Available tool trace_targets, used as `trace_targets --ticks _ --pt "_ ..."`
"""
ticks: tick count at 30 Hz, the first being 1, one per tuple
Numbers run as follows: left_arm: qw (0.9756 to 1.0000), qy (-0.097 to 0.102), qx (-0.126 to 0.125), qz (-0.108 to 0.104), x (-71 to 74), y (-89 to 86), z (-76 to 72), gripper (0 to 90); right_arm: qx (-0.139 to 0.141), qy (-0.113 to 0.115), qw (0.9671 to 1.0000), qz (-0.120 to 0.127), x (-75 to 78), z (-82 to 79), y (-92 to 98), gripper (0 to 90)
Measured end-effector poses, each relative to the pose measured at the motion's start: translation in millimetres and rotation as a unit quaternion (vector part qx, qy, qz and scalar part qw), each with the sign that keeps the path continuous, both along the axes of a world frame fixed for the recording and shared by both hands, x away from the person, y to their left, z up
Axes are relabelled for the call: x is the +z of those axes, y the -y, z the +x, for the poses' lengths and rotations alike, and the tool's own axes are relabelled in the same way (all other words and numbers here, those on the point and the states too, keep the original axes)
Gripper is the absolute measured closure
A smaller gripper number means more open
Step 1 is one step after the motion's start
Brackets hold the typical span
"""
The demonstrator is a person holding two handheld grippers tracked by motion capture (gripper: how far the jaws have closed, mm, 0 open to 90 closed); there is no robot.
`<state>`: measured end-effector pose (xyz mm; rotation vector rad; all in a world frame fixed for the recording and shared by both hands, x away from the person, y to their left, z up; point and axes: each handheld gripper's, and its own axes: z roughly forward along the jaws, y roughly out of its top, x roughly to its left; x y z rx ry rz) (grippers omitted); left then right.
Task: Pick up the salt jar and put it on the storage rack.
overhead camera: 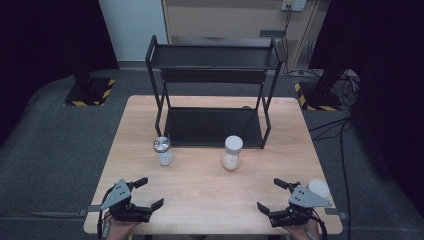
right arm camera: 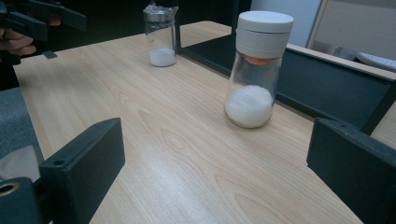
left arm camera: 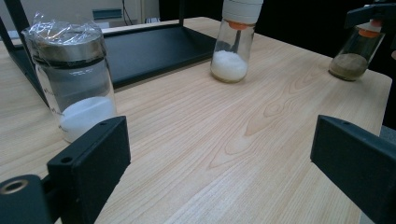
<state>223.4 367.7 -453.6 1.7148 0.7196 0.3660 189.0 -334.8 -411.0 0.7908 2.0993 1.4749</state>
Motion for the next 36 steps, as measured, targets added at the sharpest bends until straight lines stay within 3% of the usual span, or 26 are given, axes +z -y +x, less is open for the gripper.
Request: trace_targets --ticks 20,36 --pt "1.0 -0.005 0.003 0.004 0.6 3.6 2.4 2.1 -0.005 -0.006 1.0 0.002 -0.3 0.1 2.2 3.9" --pt "1.0 -0.002 0.007 0.001 0.5 0.5 -0.9 0.9 -0.04 0.006 0.9991 -0.013 2.8 -8.1 -2.2 3.6"
